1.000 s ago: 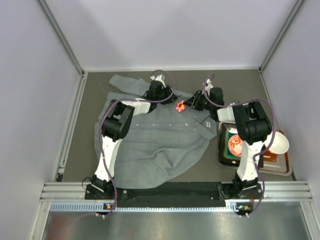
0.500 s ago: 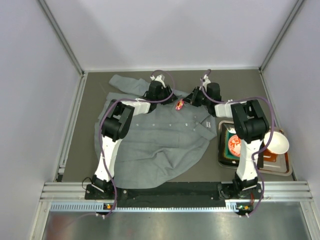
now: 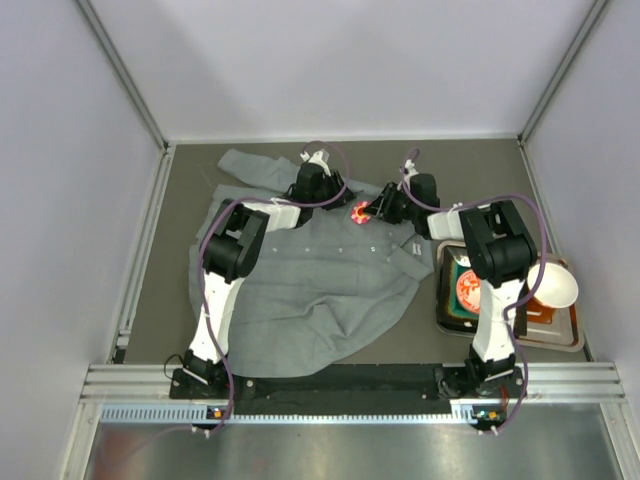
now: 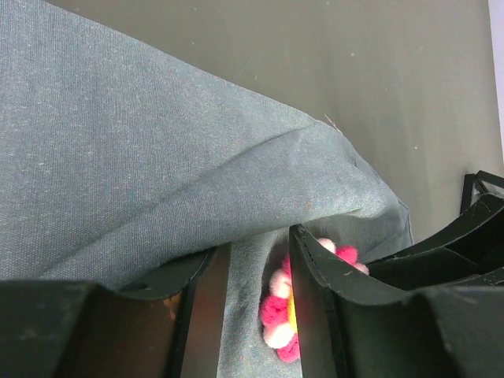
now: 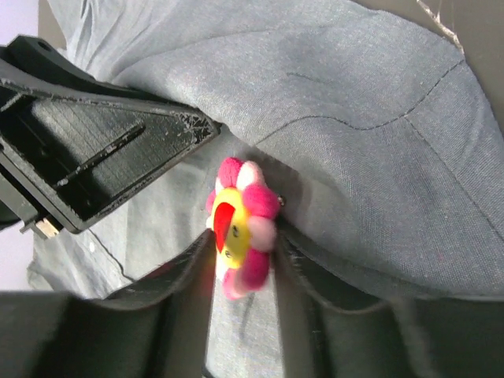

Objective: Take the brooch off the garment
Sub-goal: Adjust the brooch on the flattened clothing.

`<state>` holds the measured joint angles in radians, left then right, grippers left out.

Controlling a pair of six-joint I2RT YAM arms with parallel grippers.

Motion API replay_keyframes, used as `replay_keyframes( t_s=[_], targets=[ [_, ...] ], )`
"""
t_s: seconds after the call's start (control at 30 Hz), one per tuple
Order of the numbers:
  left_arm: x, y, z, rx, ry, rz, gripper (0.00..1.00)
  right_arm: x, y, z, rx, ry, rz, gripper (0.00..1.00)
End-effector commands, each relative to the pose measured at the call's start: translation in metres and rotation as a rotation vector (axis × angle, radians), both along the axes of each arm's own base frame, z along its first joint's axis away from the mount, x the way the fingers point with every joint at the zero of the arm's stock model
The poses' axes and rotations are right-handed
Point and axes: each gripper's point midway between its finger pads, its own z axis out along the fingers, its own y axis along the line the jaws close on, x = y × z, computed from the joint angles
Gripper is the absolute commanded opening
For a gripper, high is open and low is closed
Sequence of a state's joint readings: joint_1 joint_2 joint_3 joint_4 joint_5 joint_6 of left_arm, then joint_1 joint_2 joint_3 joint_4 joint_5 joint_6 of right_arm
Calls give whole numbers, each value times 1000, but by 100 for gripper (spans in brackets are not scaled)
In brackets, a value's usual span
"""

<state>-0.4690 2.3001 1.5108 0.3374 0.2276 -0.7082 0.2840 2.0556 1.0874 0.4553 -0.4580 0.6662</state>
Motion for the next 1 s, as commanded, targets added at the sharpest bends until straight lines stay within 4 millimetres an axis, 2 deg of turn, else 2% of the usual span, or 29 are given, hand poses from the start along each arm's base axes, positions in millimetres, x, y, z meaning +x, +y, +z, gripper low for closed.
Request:
replay_keyframes(
  t_s=[0.0,0.17,0.27,0.3,0.33,0.4,0.6,0.7,0.73,0.77,0.8,0.83,0.87,0.97],
  targets=[
    [-4,1,0,6,-11,-17,41,8,7,24,12,-77,-8,28],
    [-4,2,-4,12,-3,-14,42,18,3,36,-22,-112,-28,6],
    [-4,2,-3,13,-4,-14,42,26,-1,38,-67,-113,-39,5],
    [-4,3,-3,14,-3,-12,42,34,-2,44,-88,-136,-42,4],
    [-3,3,-4,16,-2,-9,42,34,-2,37,-104,-117,-36,4],
    [-4,3,-4,18,-2,-13,42,39,0,43,-113,-137,-24,2],
    [-5,4,-1,32,-13,-22,46,40,-4,40,-135,-146,-19,3],
    [-3,2,15,28,-47,-42,54,37,-1,37,-129,-139,5,10],
    [-3,1,27,25,-65,-51,61,35,0,36,-128,-136,10,15],
    [-5,0,33,36,-76,-63,64,35,-1,36,-128,-134,8,25],
    [-7,1,38,43,-89,-63,67,31,-1,37,-124,-134,16,28],
    [-9,-1,54,40,-115,-70,69,29,0,39,-120,-133,19,31],
    [-12,-3,59,53,-127,-79,70,27,0,41,-115,-134,20,37],
    [-20,-8,75,64,-146,-94,70,21,1,56,-75,-153,30,46]
  ],
)
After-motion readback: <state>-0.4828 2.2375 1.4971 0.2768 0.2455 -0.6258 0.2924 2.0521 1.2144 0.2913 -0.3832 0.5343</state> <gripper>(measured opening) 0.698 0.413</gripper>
